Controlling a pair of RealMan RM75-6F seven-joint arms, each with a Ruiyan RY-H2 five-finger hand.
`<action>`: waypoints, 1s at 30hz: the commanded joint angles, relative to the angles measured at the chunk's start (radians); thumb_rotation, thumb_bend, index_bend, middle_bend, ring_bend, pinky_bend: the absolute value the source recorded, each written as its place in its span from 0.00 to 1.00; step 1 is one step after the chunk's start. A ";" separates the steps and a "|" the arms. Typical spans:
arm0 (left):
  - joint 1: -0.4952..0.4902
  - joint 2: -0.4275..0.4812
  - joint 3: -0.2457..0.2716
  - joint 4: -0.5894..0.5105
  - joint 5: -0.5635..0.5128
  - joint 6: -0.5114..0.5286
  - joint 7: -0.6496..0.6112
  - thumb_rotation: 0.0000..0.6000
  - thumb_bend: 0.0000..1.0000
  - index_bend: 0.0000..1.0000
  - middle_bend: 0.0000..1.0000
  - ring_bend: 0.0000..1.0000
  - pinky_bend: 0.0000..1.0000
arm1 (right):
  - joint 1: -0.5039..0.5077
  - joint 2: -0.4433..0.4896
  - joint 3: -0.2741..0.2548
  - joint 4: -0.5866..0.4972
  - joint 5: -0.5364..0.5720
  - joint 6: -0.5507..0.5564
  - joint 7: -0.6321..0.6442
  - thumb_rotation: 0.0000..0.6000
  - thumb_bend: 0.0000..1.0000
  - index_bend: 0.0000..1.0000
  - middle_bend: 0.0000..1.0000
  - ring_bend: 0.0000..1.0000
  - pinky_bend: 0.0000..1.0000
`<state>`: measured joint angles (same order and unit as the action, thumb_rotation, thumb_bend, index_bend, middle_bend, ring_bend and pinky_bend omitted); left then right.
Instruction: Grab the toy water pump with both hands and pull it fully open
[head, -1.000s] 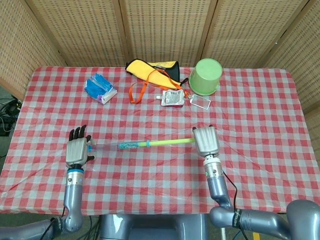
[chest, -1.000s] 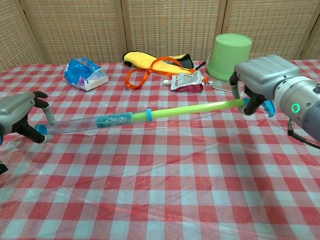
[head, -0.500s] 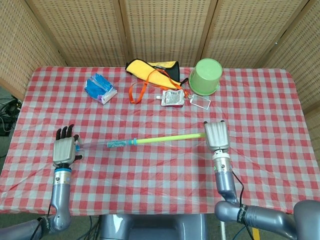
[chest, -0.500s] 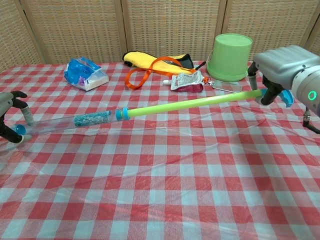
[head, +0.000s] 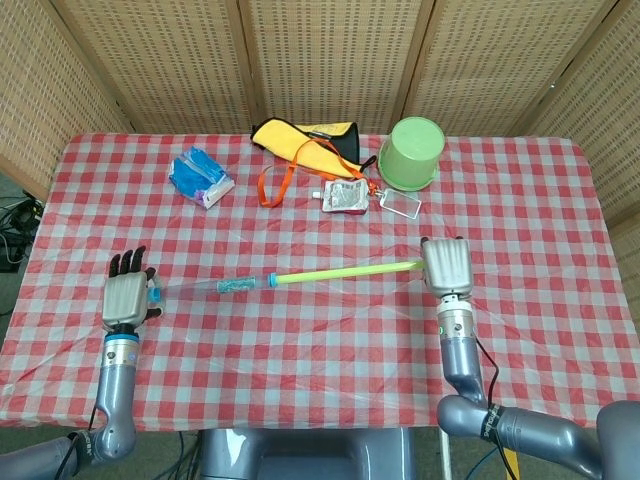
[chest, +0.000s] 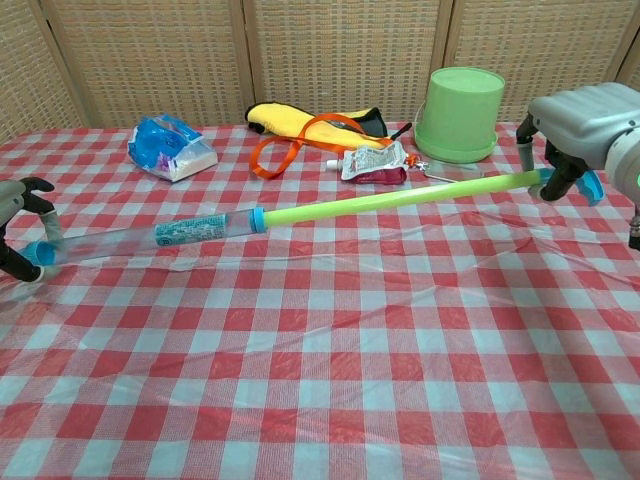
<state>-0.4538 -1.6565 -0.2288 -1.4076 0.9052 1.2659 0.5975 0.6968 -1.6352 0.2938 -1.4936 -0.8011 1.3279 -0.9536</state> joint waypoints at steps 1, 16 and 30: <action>-0.001 0.003 0.001 -0.001 -0.002 -0.003 0.003 1.00 0.61 0.58 0.00 0.00 0.00 | -0.002 0.003 0.005 0.001 0.013 -0.003 0.005 1.00 0.59 0.69 1.00 0.91 0.59; -0.013 0.030 0.016 -0.039 -0.039 -0.036 0.047 1.00 0.19 0.13 0.00 0.00 0.00 | 0.008 0.014 0.009 -0.026 0.097 0.042 -0.104 1.00 0.37 0.20 0.39 0.41 0.37; 0.000 0.068 0.020 -0.099 0.015 0.008 -0.007 1.00 0.18 0.06 0.00 0.00 0.00 | 0.013 0.046 0.004 -0.096 0.161 0.074 -0.148 1.00 0.32 0.00 0.00 0.00 0.00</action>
<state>-0.4594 -1.5965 -0.2077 -1.4940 0.9075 1.2621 0.6035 0.7123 -1.5955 0.3017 -1.5799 -0.6295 1.3996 -1.1119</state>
